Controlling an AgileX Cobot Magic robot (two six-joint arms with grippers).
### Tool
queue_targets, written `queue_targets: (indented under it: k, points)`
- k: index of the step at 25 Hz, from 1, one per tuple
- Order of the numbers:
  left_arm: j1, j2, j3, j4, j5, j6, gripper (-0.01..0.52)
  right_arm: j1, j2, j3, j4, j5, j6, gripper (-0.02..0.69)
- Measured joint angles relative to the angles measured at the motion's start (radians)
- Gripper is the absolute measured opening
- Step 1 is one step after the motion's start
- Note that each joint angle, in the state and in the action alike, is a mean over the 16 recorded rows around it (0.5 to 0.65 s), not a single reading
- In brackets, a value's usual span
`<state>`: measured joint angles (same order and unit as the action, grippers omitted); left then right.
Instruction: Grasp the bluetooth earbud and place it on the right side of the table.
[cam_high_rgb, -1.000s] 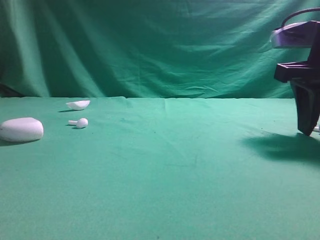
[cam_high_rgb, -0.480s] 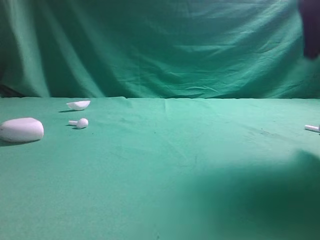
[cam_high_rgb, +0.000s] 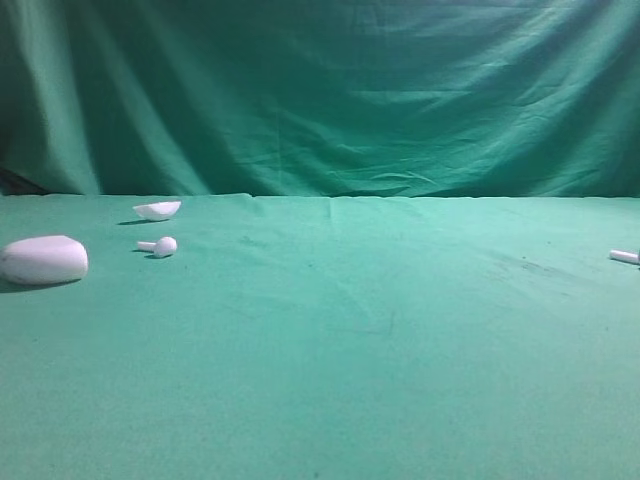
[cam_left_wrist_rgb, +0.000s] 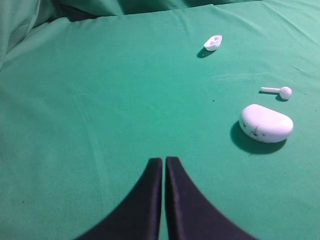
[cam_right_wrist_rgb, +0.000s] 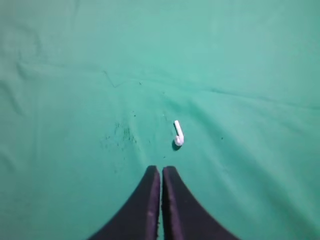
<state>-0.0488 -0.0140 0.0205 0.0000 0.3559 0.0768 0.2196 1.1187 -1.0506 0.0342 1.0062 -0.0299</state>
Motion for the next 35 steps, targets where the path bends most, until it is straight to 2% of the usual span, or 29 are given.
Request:
queue_targets:
  k: [12, 22, 26, 35]
  points:
    - [0.0, 0.0, 0.0, 0.0, 0.0, 0.0, 0.0, 0.0, -0.569, 0.277, 0.026, -0.082, -0.026, 0.0]
    - [0.0, 0.0, 0.0, 0.0, 0.0, 0.0, 0.0, 0.0, -0.76, 0.429, 0.071, -0.133, -0.04, 0.0]
    - [0.0, 0.0, 0.0, 0.0, 0.0, 0.0, 0.0, -0.002, -0.782, 0.496, 0.059, -0.219, -0.051, 0.0]
    - [0.0, 0.0, 0.0, 0.0, 0.0, 0.0, 0.0, -0.046, -0.919, 0.761, 0.006, -0.516, -0.068, 0.028]
